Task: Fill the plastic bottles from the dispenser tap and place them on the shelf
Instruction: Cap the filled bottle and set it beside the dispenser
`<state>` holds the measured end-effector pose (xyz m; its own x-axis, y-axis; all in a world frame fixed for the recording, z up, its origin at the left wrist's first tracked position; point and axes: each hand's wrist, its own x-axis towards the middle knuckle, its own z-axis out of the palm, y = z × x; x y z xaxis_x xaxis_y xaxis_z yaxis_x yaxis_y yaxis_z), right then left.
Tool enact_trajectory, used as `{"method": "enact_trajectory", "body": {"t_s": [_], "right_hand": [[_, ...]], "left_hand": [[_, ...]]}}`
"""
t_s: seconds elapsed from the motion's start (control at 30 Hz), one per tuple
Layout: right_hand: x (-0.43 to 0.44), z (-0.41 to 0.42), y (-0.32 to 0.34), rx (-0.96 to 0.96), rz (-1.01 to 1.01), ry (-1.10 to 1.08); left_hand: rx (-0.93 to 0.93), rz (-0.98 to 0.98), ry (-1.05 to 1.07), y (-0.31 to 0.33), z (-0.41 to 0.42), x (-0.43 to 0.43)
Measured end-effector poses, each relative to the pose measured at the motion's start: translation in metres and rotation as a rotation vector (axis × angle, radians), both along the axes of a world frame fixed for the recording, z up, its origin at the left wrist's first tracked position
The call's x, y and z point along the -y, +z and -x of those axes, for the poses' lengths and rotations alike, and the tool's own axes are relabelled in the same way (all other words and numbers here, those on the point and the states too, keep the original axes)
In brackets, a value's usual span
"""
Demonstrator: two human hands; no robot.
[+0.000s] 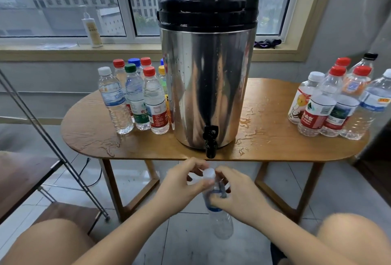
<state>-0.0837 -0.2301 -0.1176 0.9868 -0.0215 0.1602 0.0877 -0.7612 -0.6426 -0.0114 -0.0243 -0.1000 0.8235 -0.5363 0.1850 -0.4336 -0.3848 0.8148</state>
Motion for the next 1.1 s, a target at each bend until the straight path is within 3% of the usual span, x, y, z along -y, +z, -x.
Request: {"method": "enact_trajectory", "body": {"t_s": [0.33,0.53,0.7,0.9,1.1], "right_hand": [[0.001,-0.002,-0.012,-0.107,-0.061,0.072],[0.002,-0.002,-0.012,-0.225,-0.143,0.144],[0.0,0.001,-0.014,-0.073,-0.157,0.065],[-0.005,-0.002,-0.018,0.015,-0.088,0.051],[0.001,-0.003,-0.016,0.039,-0.104,0.002]], "left_hand": [[-0.011,-0.084,-0.136,-0.001,-0.006,-0.006],[-0.042,-0.1,-0.091,-0.004,-0.011,-0.004],[0.007,-0.104,0.07,-0.008,-0.01,-0.003],[0.191,-0.279,0.104,-0.011,-0.008,-0.001],[-0.023,-0.031,-0.1,0.004,-0.01,-0.011]]}}
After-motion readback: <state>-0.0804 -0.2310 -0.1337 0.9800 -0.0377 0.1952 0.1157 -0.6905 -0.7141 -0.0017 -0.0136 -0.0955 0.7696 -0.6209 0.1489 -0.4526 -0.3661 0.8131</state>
